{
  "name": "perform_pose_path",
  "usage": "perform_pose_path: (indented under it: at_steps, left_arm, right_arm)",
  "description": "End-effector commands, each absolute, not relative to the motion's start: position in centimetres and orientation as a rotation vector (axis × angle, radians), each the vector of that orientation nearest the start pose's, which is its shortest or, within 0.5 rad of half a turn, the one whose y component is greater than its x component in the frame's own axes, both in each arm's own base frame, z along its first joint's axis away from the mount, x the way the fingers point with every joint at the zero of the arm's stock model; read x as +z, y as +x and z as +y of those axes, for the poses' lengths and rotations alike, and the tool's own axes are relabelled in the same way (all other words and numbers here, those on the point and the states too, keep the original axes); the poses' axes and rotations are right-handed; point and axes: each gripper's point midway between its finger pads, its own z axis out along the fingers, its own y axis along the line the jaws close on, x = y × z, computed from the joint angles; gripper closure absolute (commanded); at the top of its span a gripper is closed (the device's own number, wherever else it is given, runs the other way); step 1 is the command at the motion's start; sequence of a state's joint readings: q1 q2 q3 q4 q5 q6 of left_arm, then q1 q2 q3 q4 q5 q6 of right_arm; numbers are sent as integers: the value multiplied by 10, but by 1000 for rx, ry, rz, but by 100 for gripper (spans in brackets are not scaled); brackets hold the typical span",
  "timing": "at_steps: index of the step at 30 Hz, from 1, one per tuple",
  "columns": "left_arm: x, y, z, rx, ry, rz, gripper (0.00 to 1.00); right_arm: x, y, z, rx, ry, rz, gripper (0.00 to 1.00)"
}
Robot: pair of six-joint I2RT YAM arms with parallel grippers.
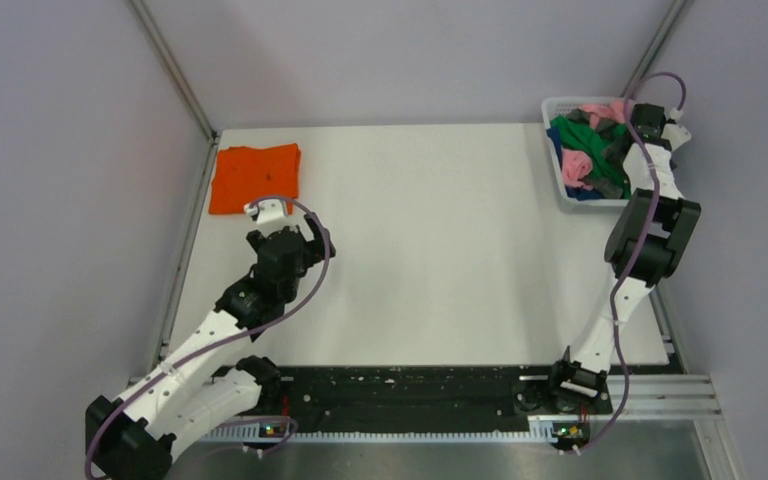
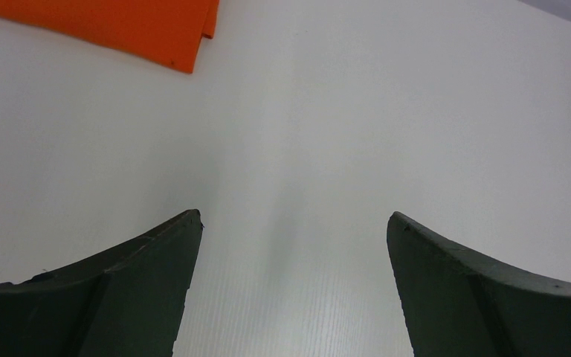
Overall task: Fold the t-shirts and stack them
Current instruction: Grab crumpled tshirt from bin with the right arm, then move the tshirt to the center of the board
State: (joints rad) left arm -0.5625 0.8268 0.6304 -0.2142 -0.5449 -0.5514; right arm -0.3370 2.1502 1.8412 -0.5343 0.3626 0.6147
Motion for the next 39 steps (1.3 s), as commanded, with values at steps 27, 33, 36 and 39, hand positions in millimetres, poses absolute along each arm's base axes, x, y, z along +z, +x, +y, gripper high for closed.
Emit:
perform_pose_path:
  at_steps: [27,33,36,39]
  left_arm:
    - [181,292,-118,-328,-331,1924,1]
    - [181,289,-118,-336,-327,1926,1]
    - [182,287,-114,-333,-336,1907,1]
    - [183,286,-108,-314,-353,1896,1]
  right_arm:
    - [492,493,-91,246,512,1487,100]
    - [549,451,64,593,88,1467,100]
    - [557,421,145,706,-92,1468,100]
    - [552,394,205,708,-190,1464,100]
